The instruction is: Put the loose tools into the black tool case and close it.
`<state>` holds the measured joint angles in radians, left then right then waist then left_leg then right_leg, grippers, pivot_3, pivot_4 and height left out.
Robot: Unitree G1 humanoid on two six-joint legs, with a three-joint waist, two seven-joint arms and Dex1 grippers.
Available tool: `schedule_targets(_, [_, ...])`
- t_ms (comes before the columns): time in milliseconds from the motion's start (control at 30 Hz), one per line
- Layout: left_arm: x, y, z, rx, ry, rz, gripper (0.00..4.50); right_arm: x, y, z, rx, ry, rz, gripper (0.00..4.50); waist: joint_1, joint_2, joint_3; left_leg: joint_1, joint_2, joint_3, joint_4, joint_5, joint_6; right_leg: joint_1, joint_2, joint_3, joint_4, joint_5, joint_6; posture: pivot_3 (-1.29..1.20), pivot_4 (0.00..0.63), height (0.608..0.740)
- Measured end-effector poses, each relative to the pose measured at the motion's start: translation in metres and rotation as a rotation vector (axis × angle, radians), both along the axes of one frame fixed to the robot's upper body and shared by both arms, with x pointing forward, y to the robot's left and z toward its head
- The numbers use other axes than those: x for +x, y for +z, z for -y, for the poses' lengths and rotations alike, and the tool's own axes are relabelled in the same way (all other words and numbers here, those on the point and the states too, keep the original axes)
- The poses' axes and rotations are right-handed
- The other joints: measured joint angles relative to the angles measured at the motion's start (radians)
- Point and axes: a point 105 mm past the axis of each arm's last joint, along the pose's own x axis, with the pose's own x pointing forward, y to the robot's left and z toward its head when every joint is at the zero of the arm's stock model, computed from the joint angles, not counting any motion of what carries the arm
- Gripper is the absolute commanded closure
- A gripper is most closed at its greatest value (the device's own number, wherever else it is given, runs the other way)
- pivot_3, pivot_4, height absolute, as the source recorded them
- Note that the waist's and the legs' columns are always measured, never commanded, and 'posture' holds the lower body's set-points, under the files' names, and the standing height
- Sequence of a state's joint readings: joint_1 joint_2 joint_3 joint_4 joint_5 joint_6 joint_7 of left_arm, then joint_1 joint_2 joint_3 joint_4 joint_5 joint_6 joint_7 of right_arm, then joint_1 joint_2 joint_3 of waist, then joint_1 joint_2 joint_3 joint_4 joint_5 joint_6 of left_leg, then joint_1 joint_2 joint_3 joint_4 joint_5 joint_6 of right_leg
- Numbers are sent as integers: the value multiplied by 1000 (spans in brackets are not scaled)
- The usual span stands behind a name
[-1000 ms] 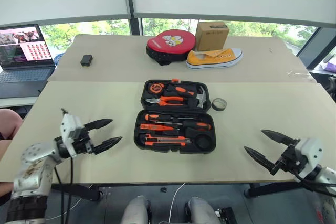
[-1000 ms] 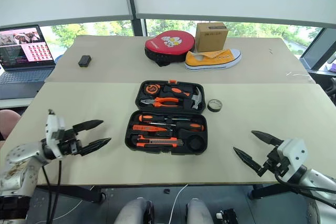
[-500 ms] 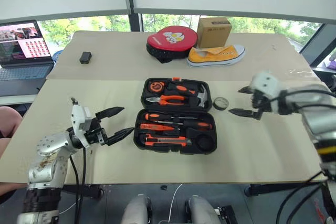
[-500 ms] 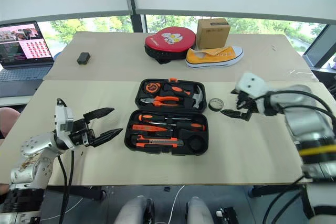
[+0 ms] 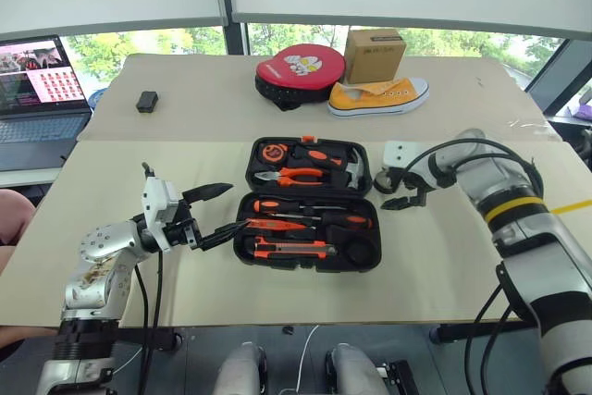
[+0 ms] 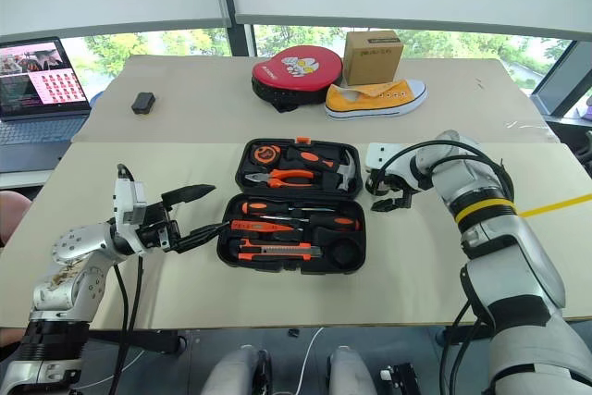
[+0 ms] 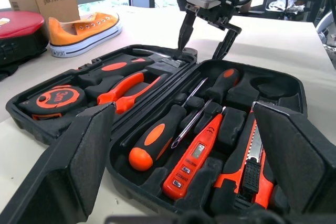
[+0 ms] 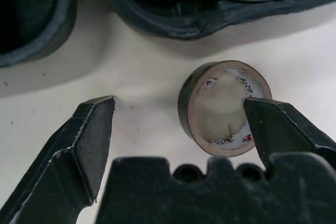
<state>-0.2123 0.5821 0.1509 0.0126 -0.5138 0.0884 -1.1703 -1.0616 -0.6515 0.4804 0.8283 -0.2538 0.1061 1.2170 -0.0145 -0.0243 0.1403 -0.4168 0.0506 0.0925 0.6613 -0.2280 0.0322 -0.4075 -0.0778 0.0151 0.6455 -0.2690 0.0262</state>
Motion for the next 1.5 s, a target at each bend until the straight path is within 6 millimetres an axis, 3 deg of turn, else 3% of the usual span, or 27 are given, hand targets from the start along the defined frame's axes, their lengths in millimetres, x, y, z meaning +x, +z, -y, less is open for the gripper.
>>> schedule_targets(367, [3,12,10,16,-24,30,0,-3,-7,-6,12,1,-112,4432,-2,0,0,1,0,0,0,1,-1,0,0,0,2,0,0,0,150,740])
schedule_targets(600, [3,13,17,29,-59,32,0,-4,3,5,25,2,-89,4432,0,1,1,1,0,0,0,1,-1,0,0,0,2,0,0,0,150,740])
schedule_targets(733, [-5,8,15,54,-101,22,0,-21,44,27,58,25,-69,4432,5,4,3,0,0,0,0,1,-1,-1,-1,0,1,0,0,0,150,740])
schedule_targets(800, [-10,4,13,64,-123,4,0,-33,63,24,100,68,-60,4432,3,4,3,0,1,0,0,0,-1,-1,0,0,1,0,0,0,150,740])
schedule_targets(867, [-15,1,13,64,-152,-7,0,-51,73,7,186,125,-82,4432,-3,4,3,1,2,-1,0,0,-1,-1,1,0,2,0,0,0,150,740])
schedule_targets(967, [-21,-2,12,67,-184,-15,0,-86,64,-34,300,244,-201,4432,-6,4,3,2,2,-1,0,0,-1,-1,1,0,3,0,-1,0,150,740])
schedule_targets(1067, [-25,-8,9,78,-201,-33,0,-112,51,-58,323,297,-298,4432,1,4,3,1,2,-2,0,0,-1,0,-1,0,2,0,-1,0,150,740])
schedule_targets(1167, [-30,-14,7,83,-209,-48,0,-123,36,-73,326,281,-347,4432,6,3,3,1,1,-2,1,0,-1,0,-2,0,2,0,-1,0,150,740])
schedule_targets(1333, [-35,-21,5,82,-206,-75,0,-131,2,-68,247,173,-423,4432,14,3,3,1,0,-2,2,0,-1,0,-2,-1,2,0,-1,0,150,740])
schedule_targets(1500, [-38,-26,2,101,-202,-94,0,-130,-8,-61,168,135,-394,4432,11,3,3,1,1,-2,2,0,-1,0,0,-1,2,0,-1,0,150,740])
